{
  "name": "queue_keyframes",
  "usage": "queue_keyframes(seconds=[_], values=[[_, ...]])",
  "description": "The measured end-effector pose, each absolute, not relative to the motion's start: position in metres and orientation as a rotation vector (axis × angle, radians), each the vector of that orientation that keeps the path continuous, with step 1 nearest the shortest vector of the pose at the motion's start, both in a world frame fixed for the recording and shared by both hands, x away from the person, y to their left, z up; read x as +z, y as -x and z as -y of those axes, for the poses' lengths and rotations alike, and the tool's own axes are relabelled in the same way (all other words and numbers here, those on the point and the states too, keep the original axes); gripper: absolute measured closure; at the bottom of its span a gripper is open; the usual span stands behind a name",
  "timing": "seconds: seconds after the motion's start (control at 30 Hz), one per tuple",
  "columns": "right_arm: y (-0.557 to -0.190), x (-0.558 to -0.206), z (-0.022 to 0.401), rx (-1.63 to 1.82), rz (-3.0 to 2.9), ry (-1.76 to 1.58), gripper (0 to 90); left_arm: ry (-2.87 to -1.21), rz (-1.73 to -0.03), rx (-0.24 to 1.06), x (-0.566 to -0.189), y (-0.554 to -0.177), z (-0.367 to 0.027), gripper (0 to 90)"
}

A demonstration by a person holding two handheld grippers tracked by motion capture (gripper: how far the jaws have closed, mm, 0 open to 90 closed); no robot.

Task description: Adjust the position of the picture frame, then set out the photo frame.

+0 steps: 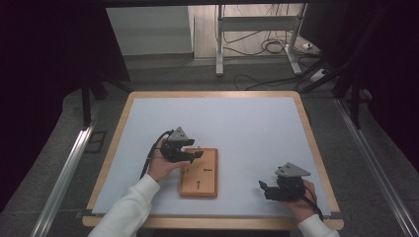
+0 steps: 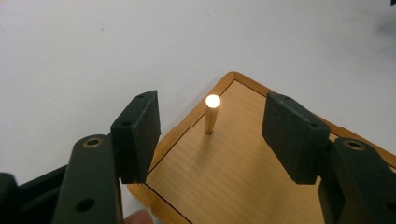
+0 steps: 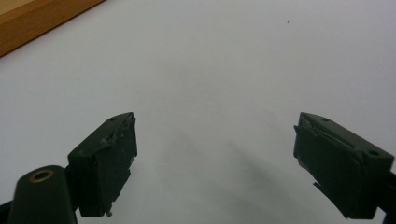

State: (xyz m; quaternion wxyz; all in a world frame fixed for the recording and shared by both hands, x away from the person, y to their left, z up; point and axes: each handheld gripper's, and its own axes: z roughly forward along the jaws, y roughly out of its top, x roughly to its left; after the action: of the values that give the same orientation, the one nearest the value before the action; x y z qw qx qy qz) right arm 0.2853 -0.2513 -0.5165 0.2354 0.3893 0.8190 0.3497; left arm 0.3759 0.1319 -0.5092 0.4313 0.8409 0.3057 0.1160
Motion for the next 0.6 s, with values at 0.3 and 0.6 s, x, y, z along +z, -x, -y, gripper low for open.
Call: queue_keyframes(seconds=[0.3, 0.6], values=[[-0.285, -0.515, 0.252, 0.961, -2.245, -1.057, 13.8, -2.117, -0.733, 0.286, -0.51, -0.374, -0.136, 35.4], [-0.285, -0.516, 0.249, 0.963, -2.256, -1.05, 13.8, -2.146, -0.696, 0.246, -0.514, -0.381, -0.127, 34.2]])
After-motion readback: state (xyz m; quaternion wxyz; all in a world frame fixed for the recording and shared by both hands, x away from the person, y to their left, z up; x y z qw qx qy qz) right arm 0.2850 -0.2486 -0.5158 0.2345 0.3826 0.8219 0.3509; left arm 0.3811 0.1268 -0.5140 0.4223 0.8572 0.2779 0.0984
